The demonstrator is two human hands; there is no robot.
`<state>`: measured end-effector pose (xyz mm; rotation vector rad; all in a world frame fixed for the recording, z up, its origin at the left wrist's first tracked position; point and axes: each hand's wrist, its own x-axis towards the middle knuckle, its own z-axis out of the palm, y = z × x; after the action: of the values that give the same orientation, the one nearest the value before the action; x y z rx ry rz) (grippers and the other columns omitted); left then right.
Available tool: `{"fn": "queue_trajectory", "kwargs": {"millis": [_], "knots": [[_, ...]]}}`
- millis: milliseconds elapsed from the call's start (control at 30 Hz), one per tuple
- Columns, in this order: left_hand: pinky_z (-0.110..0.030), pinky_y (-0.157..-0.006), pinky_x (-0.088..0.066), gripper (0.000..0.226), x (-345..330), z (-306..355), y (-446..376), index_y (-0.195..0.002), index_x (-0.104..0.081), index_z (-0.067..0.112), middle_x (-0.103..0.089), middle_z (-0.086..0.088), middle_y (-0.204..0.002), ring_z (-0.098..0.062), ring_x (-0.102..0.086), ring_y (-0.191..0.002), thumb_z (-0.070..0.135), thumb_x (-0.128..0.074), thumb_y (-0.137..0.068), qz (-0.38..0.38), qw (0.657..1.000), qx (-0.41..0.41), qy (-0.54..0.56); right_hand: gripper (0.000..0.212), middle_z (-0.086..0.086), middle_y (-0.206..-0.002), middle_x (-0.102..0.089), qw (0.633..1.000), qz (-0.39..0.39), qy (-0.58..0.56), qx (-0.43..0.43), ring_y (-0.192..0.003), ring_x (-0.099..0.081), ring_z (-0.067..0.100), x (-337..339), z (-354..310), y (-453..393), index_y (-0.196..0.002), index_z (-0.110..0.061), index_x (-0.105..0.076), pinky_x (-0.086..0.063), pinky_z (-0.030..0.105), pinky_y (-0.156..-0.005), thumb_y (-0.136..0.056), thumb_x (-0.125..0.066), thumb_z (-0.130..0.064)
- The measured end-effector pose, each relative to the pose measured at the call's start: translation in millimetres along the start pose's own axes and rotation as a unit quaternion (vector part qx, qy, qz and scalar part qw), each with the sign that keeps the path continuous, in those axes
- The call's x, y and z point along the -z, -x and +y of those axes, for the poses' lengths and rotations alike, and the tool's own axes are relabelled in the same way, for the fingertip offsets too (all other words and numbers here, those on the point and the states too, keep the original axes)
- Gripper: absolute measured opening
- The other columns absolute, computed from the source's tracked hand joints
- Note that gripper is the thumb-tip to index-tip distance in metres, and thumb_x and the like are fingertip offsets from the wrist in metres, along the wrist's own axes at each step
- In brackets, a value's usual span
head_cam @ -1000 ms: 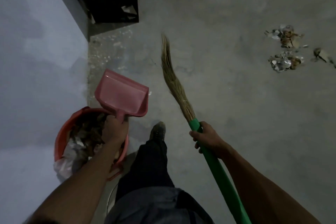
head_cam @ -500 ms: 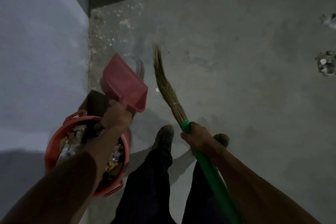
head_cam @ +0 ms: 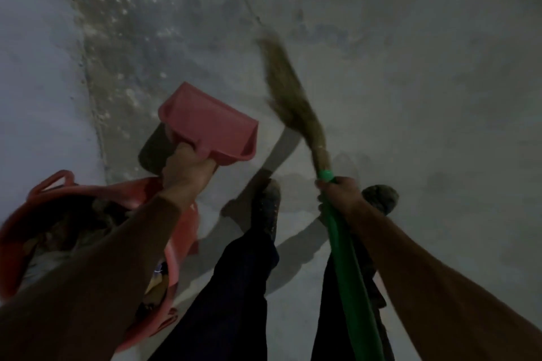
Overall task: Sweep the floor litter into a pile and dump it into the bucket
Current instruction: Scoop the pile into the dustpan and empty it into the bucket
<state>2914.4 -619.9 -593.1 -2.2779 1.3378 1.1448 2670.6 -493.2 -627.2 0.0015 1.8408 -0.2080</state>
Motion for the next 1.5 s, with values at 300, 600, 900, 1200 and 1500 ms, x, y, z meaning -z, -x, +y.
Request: {"fn": "queue_trajectory", "kwargs": {"millis": [300,600,900,1200,1500], "knots": [[-0.038,-0.066,-0.051,0.026,-49,86,18,-0.068,-0.059,0.015,-0.06,-0.01,-0.06,-0.029,-0.06,-0.062,0.036,-0.068,-0.082,-0.017,0.992,-0.051,0.115,0.038,0.012,-0.097,-0.065,0.979,0.161,0.095,0.085,-0.064,-0.061,0.015,141,-22,-28,-0.126,-0.005,-0.056,-0.043,0.022,-0.046,-0.095,-0.061,-0.026],[-0.032,-0.055,-0.047,0.025,-82,177,55,-0.077,-0.06,0.005,-0.061,-0.012,-0.061,-0.024,-0.055,-0.047,0.03,-0.063,-0.079,0.004,0.987,-0.103,0.121,0.039,0.012,-0.107,-0.062,0.91,0.005,0.366,0.196,-0.086,-0.061,0.029,125,32,-11,-0.129,-0.01,-0.043,-0.044,0.028,-0.064,-0.095,-0.053,-0.026],[-0.023,-0.045,-0.041,0.021,-163,257,78,-0.087,-0.061,-0.004,-0.056,-0.011,-0.056,-0.021,-0.051,-0.041,0.016,-0.065,-0.083,-0.021,0.988,-0.12,0.096,0.035,0.011,-0.111,-0.065,0.981,0.096,0.161,0.053,-0.093,-0.068,0.027,269,19,-100,-0.122,-0.012,-0.054,-0.058,0.036,-0.08,-0.095,-0.059,-0.032],[-0.023,-0.046,-0.032,0.025,-216,338,104,-0.068,-0.059,0.008,-0.053,-0.006,-0.05,-0.018,-0.048,-0.047,0.015,-0.059,-0.091,-0.027,0.988,-0.151,0.011,0.043,0.013,-0.108,-0.064,0.951,0.248,0.175,0.061,-0.082,-0.064,0.028,450,-46,-151,-0.126,-0.007,-0.053,-0.052,0.031,-0.065,-0.093,-0.059,-0.035],[-0.043,-0.088,-0.05,0.035,-227,428,136,-0.112,-0.058,0.015,-0.064,-0.02,-0.107,-0.038,-0.062,-0.097,0.03,-0.057,-0.08,-0.017,0.966,-0.2,-0.163,0.037,0.011,-0.114,-0.062,0.945,0.142,0.255,0.15,-0.084,-0.062,0.025,431,-2,-96,-0.126,-0.015,-0.043,-0.052,0.033,-0.068,-0.097,-0.054,-0.036]]}}
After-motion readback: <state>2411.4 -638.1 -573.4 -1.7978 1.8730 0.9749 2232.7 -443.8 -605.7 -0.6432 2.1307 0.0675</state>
